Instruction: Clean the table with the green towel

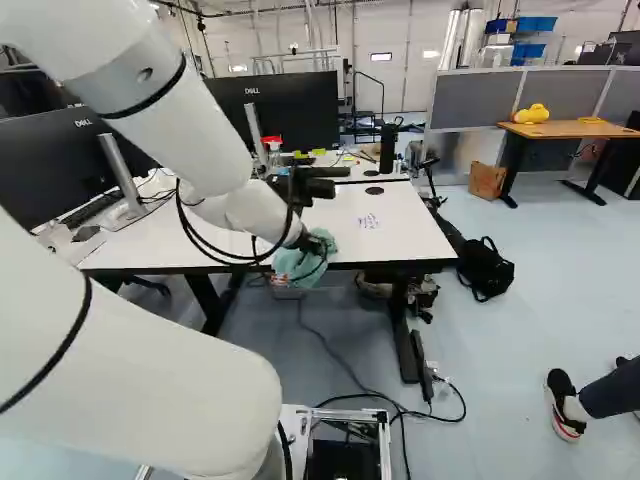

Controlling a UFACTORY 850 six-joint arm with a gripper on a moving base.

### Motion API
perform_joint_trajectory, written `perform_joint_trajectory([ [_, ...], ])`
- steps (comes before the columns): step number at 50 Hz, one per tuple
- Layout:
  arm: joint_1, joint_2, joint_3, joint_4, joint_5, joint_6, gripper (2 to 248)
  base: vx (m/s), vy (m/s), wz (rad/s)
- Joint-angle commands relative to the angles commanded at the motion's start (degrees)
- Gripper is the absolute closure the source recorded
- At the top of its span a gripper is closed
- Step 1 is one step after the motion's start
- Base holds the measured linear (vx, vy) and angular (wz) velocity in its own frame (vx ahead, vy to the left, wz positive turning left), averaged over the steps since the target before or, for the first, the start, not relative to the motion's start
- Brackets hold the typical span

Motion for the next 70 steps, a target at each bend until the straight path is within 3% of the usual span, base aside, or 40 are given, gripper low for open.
perform_joint_trajectory([
  [14,3.1,1.7,1.4,0.0,0.0,0.0,210,0.000,0.000,0.000],
  [42,9.5,-5.2,-4.5,0.0,0.0,0.0,210,0.000,0.000,0.000],
  [57,11.2,-10.3,-9.2,0.0,0.0,0.0,210,0.000,0.000,0.000],
  [70,11.2,-14.4,-13.2,0.0,0.0,0.0,210,0.000,0.000,0.000],
])
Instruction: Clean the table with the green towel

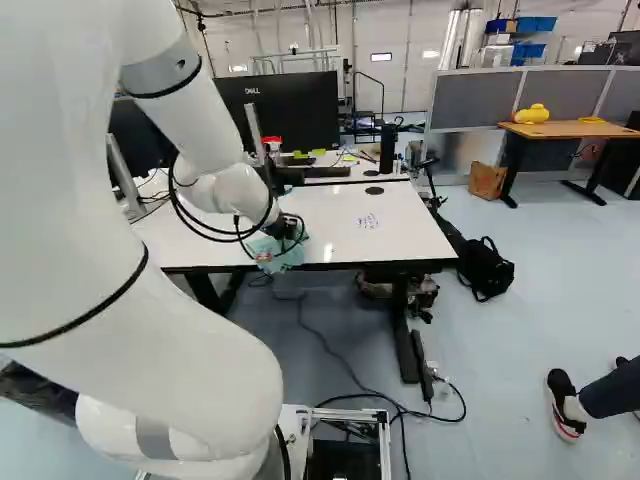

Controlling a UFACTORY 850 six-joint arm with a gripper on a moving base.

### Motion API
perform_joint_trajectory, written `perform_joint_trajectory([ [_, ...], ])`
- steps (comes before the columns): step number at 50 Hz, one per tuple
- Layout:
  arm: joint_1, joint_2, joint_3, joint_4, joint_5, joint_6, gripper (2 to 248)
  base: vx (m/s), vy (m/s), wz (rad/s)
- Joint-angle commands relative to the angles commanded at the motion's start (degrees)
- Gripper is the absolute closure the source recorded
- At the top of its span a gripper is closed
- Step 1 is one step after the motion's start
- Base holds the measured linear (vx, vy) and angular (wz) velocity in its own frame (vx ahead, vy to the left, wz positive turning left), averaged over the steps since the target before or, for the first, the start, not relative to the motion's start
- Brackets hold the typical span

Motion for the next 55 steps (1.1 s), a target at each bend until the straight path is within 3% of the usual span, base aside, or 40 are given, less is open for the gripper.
perform_joint_trajectory([
  [31,-2.6,-8.4,-8.8,0.0,0.0,0.0,210,0.000,0.000,0.000],
  [45,-5.1,-8.2,-8.5,0.0,0.0,0.0,210,0.000,0.000,0.000],
  [55,-5.2,-8.2,-8.5,0.0,0.0,0.0,210,0.000,0.000,0.000],
])
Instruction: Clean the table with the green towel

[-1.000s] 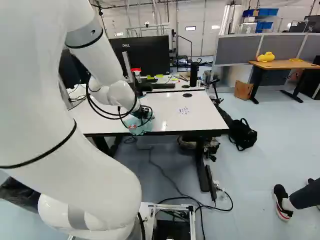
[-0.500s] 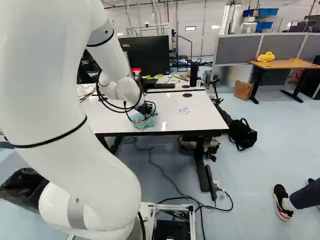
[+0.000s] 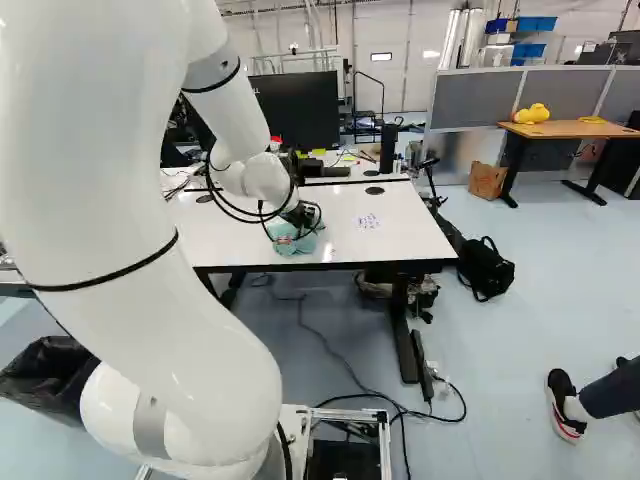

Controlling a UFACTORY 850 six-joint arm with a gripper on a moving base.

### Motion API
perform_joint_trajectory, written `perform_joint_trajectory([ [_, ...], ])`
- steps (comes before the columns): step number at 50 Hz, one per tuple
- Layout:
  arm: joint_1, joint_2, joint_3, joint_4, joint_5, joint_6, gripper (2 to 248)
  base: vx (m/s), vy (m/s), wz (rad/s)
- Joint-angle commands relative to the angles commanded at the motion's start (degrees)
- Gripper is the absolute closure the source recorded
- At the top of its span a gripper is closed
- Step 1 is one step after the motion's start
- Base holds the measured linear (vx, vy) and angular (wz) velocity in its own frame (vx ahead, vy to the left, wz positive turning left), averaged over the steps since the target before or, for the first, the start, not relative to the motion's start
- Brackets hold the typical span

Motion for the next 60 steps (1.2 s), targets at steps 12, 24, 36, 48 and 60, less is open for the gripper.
perform_joint_trajectory([
  [12,0.3,1.2,0.3,0.0,0.0,0.0,210,0.000,0.000,0.000],
  [24,2.4,3.4,0.8,0.0,0.0,0.0,210,0.000,0.000,0.000],
  [36,4.9,4.4,0.9,0.0,0.0,0.0,210,0.000,0.000,0.000],
  [48,7.3,4.2,0.6,0.0,0.0,0.0,210,0.000,0.000,0.000],
  [60,9.8,4.8,1.3,0.0,0.0,0.0,210,0.000,0.000,0.000],
])
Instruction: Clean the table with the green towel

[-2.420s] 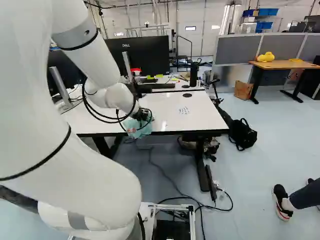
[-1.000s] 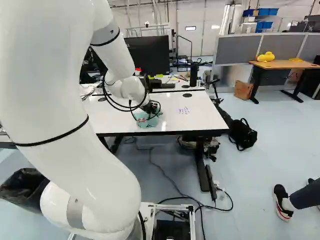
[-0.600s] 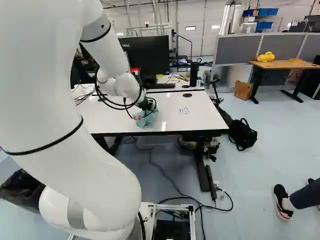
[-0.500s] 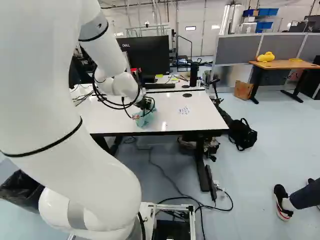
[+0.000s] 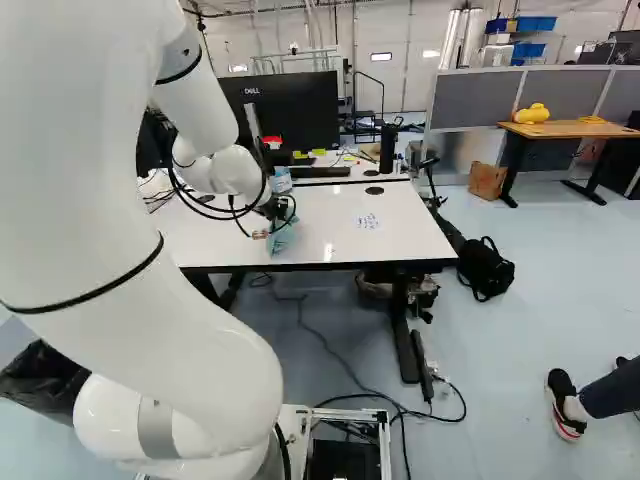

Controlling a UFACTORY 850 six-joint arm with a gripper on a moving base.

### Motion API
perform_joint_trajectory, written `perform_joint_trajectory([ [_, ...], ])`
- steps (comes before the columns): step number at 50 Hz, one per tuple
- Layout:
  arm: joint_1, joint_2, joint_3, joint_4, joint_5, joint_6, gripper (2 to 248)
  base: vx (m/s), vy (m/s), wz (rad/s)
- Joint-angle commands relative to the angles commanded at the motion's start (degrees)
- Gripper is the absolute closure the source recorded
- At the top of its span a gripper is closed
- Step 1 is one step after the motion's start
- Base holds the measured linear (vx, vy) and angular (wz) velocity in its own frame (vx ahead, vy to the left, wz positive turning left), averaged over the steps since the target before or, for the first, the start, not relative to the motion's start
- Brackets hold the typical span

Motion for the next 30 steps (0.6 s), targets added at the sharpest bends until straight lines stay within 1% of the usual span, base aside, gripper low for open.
perform_joint_trajectory([
  [7,1.5,0.8,0.8,0.1,0.0,0.0,210,0.000,0.000,0.000],
  [12,2.1,1.1,1.1,0.6,0.0,0.0,210,0.000,0.000,0.000],
  [30,2.2,1.1,1.1,5.1,0.0,0.0,210,0.000,0.000,0.000],
])
